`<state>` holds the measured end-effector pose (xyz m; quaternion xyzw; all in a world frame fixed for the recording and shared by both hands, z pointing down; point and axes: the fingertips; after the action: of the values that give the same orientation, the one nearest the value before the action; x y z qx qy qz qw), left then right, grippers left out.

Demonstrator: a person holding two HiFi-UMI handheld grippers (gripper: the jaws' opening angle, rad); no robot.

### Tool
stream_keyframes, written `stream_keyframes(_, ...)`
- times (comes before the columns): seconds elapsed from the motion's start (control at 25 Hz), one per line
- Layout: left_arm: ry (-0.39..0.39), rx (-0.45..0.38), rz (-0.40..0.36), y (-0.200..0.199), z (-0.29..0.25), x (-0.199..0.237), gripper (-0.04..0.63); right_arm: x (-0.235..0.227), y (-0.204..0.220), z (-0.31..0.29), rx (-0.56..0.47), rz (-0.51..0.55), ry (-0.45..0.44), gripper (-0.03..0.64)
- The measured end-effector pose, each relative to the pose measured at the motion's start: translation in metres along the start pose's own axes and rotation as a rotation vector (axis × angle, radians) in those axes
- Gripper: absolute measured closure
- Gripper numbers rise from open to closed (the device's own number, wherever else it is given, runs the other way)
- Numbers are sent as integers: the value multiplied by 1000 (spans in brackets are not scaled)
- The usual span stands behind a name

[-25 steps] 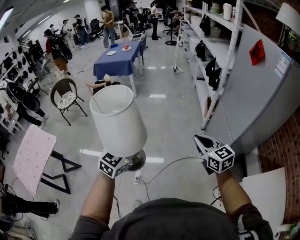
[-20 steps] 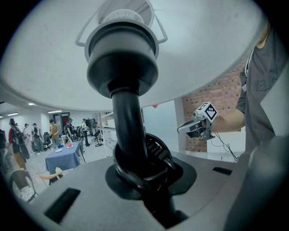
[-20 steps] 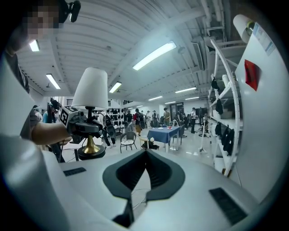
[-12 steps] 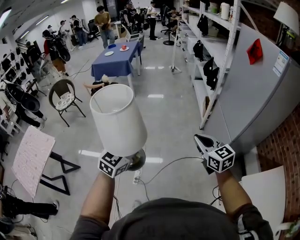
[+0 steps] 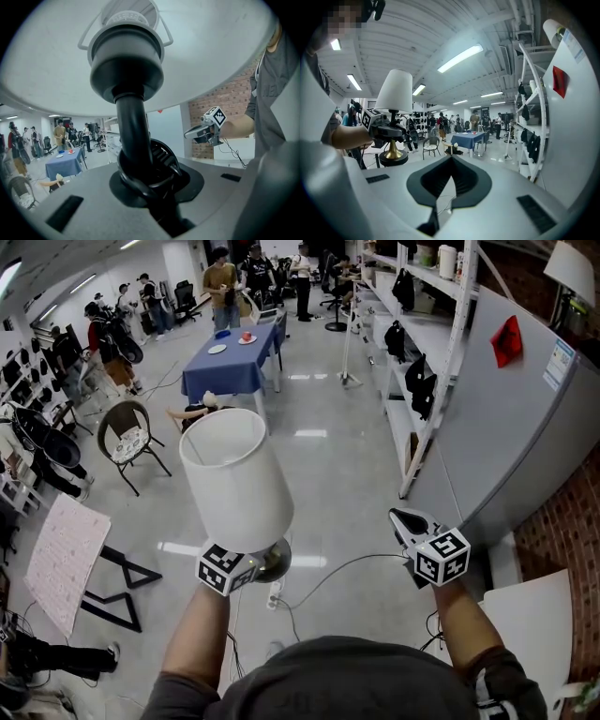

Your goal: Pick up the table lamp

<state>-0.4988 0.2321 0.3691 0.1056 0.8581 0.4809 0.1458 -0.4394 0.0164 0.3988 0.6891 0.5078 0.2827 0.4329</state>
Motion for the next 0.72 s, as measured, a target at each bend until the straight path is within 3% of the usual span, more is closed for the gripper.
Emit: stream_keyframes(0.72,7,-2,-4,-3,2,-6,524,3,4,6,10,12,0,624)
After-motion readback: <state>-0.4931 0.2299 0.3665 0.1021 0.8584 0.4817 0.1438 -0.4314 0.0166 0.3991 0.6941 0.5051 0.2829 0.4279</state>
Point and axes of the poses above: the fingertips, and each gripper's own axes: z backward along the fingers, x to its left, y out of its underside, and after that the axes turned 14 degrees about x, right-handed
